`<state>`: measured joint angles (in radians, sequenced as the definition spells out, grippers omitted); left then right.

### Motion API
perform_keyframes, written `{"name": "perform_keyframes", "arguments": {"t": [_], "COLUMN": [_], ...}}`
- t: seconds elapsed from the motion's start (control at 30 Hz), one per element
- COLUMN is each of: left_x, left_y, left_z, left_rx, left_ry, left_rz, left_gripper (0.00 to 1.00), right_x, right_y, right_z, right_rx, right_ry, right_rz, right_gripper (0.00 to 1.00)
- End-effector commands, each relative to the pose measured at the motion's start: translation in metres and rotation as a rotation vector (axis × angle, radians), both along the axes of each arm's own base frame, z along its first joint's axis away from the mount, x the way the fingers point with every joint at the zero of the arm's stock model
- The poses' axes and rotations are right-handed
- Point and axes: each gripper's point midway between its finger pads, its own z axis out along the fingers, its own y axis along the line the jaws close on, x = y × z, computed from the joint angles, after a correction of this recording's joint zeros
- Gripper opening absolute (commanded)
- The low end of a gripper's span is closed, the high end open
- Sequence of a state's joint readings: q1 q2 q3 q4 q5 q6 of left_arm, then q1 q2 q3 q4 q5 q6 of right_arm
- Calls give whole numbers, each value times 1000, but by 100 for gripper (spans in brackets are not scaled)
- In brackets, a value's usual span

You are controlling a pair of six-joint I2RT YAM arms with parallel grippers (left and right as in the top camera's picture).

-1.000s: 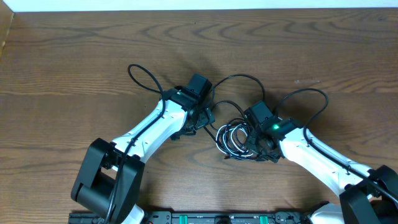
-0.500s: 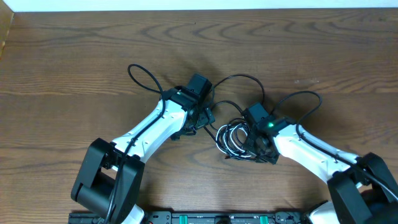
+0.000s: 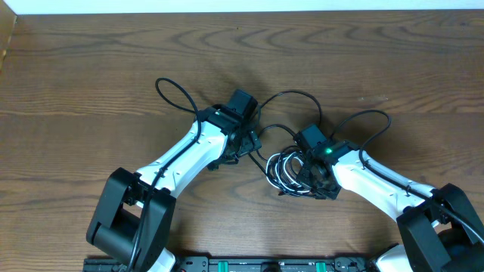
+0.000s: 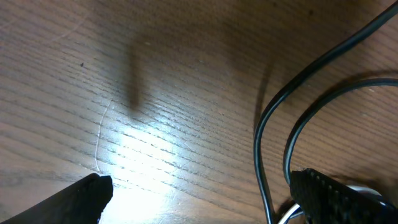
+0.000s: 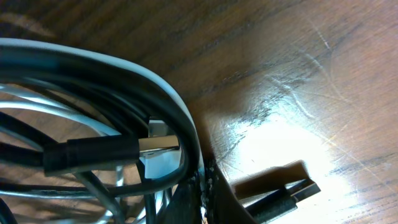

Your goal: Untangle cables

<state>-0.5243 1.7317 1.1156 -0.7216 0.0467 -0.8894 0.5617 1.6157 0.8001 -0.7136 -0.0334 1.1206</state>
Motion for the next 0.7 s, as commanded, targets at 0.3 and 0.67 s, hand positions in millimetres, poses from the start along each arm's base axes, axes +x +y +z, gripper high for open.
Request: {"name": "perform_keyframes", "arguments": {"t": [0.3, 0.67], "left_x": [0, 0], "left_y": [2, 2], "left_z": [-4, -4], "left_rx": [14, 14], "left_ry": [9, 9], "left_rz": [-2, -2], "left_gripper": [98, 98], "right_x": [23, 38], "right_y": [-2, 36], "right_z": [36, 140], "right_rx": [34, 311], "right_ry": [-67, -324], "right_rz": [177, 392], "right_gripper": [1, 1]}}
